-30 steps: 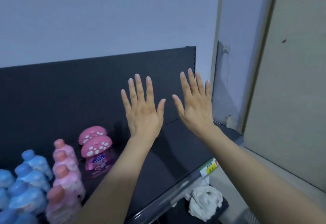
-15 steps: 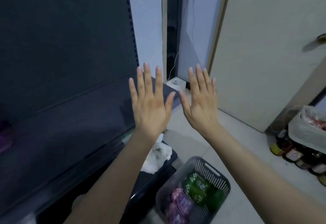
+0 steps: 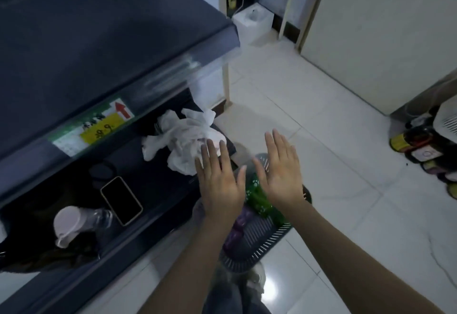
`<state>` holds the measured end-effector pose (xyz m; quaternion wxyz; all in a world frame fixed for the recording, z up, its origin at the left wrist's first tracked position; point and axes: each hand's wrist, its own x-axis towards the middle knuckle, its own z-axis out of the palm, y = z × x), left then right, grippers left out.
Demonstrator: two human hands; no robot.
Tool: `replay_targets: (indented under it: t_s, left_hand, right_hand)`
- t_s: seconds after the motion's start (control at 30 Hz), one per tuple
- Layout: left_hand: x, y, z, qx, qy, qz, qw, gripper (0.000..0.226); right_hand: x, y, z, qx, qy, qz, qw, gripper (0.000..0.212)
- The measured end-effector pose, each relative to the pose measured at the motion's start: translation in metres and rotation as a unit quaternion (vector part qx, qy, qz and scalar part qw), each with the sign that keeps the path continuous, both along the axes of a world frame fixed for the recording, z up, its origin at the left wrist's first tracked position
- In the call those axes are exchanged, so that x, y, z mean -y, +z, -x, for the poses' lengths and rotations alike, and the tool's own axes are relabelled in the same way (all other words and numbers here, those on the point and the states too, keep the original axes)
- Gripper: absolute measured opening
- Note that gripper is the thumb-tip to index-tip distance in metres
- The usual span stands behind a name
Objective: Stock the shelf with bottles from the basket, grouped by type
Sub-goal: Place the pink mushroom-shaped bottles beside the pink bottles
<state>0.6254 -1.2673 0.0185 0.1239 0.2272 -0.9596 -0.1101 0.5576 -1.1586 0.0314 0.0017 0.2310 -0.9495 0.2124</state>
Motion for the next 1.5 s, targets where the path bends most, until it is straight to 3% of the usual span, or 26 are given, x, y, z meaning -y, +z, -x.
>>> replay_targets:
  t_s: [0.13, 0.3, 0.43, 0.53, 0.67, 0.73, 0.83, 0.97, 1.03, 1.1, 1.17, 1.27, 1.4, 1.5]
  left_hand:
    - [-0.019, -0.072, -0.01, 0.106, 0.001, -0.055, 0.993, 0.068]
    - [-0.03, -0.161, -0.016, 0.17, 0.01, -0.089, 0.981, 0.068]
    - [-0.045, -0.23, -0.027, 0.201, 0.102, -0.199, 0.954, 0.09]
    - [-0.047, -0.276, -0.034, 0.241, 0.231, -0.316, 0.888, 0.093]
    - [-0.037, -0.337, -0.039, 0.32, 0.376, -0.443, 0.749, 0.061]
    - [-0.034, -0.365, -0.043, 0.338, 0.401, -0.466, 0.713, 0.06]
    - [-0.031, -0.384, -0.046, 0.334, 0.423, -0.478, 0.693, 0.055]
    - [-0.033, -0.39, -0.048, 0.356, 0.429, -0.438, 0.706, 0.062]
    - [-0.036, -0.39, -0.05, 0.344, 0.437, -0.432, 0.71, 0.069]
    - [-0.04, -0.388, -0.051, 0.327, 0.445, -0.429, 0.715, 0.081]
    - [-0.047, -0.386, -0.053, 0.313, 0.457, -0.426, 0.716, 0.087]
    - [-0.057, -0.391, -0.057, 0.227, 0.502, -0.518, 0.655, 0.076]
    - [-0.064, -0.391, -0.062, 0.167, 0.546, -0.636, 0.52, 0.062]
    - [-0.066, -0.389, -0.061, 0.119, 0.565, -0.675, 0.459, 0.054]
  right_hand:
    - [-0.007, -0.078, -0.007, 0.061, -0.007, -0.063, 0.996, 0.065]
    - [-0.006, -0.164, -0.016, 0.126, -0.004, -0.099, 0.987, 0.066]
    - [-0.005, -0.228, -0.024, 0.219, -0.012, -0.118, 0.969, 0.051]
    - [-0.002, -0.274, -0.025, 0.309, 0.03, -0.176, 0.934, 0.041]
    - [0.008, -0.326, -0.028, 0.384, 0.041, -0.195, 0.902, 0.043]
    - [0.012, -0.344, -0.029, 0.389, 0.031, -0.195, 0.9, 0.046]
    - [0.014, -0.365, -0.034, 0.384, 0.01, -0.197, 0.902, 0.048]
    - [0.016, -0.391, -0.041, 0.33, -0.011, -0.211, 0.92, 0.064]
    - [0.016, -0.401, -0.046, 0.3, -0.017, -0.211, 0.93, 0.051]
    - [0.019, -0.397, -0.044, 0.223, -0.01, -0.222, 0.949, 0.021]
    - [0.022, -0.385, -0.04, 0.2, -0.007, -0.215, 0.956, 0.017]
    - [0.024, -0.377, -0.033, 0.262, -0.017, -0.22, 0.939, 0.034]
    - [0.026, -0.382, -0.033, 0.294, 0.021, -0.241, 0.925, 0.033]
    - [0.026, -0.385, -0.035, 0.296, 0.03, -0.233, 0.926, 0.036]
